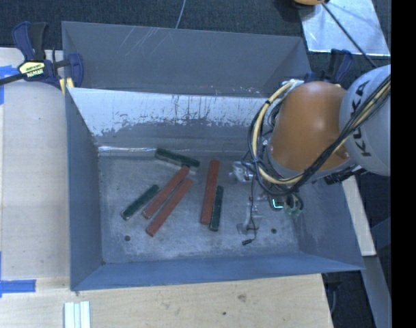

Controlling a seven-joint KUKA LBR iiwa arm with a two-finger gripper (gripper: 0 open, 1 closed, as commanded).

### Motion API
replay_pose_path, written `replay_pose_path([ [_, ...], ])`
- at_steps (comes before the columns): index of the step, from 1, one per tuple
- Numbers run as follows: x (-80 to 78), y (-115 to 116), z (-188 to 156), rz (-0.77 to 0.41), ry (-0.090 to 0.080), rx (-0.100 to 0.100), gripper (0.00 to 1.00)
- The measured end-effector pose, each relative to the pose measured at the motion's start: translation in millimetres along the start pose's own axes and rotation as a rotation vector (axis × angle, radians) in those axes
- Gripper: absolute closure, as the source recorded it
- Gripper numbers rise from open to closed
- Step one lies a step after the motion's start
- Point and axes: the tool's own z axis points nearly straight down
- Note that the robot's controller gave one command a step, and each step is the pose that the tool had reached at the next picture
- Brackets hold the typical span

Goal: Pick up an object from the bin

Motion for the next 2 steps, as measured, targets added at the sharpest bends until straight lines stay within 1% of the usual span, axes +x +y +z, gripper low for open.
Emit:
replay_pose_path([
  [1,-1.9,0.0,-3.7,0.0,-0.008,0.0,0.0],
  [2,-22.1,21.8,34.2,-0.405,-0.007,0.002,0.0],
])
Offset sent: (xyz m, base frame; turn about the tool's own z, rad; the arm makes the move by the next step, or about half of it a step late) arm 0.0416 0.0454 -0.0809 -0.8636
